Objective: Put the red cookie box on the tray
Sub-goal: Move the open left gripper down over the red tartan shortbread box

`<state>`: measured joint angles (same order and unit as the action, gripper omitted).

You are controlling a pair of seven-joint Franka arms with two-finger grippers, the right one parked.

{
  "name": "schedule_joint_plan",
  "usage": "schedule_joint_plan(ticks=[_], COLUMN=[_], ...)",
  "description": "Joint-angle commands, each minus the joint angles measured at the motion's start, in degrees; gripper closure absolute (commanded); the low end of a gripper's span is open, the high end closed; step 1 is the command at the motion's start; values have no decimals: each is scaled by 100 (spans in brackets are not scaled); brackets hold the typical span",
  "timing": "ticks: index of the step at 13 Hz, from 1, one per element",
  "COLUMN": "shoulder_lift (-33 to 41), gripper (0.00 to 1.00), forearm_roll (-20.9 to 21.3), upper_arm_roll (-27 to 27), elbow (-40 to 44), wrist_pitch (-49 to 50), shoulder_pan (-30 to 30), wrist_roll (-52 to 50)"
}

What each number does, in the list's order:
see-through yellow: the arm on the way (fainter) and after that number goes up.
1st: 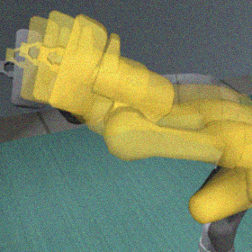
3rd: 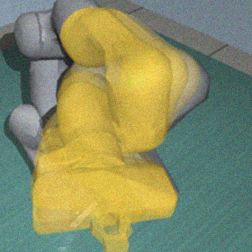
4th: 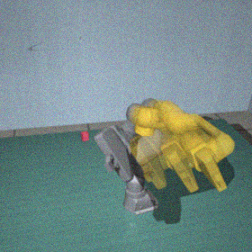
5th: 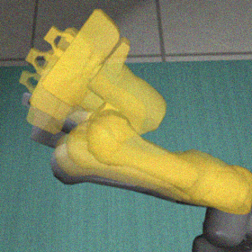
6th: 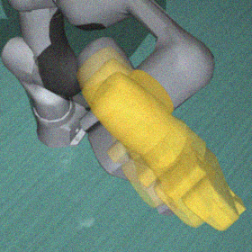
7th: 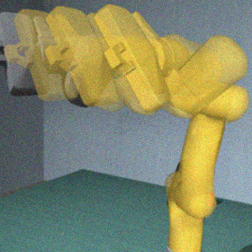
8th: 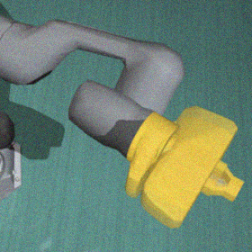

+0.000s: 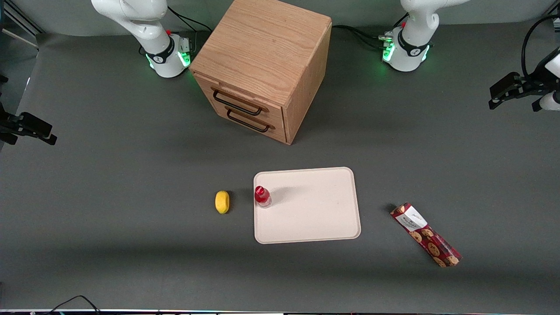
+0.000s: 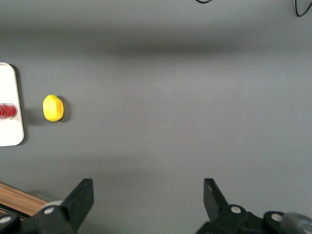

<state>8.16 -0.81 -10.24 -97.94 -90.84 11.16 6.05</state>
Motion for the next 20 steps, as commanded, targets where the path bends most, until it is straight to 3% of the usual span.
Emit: schedule_joint_plan(ticks=[1, 7, 16, 20], shoulder_lift=[151, -155, -3063, -4083], gripper=[0, 0, 0, 0], forearm_roll=[-78, -60, 45, 344], upper_arm_roll=[-4, -22, -22, 241], elbow=[-155, -155, 1574, 1656], wrist_pitch=[-30, -135, -1795, -3033], shoulder_pan=[62, 27, -763, -887], wrist_roll=[81, 2, -2922, -3496])
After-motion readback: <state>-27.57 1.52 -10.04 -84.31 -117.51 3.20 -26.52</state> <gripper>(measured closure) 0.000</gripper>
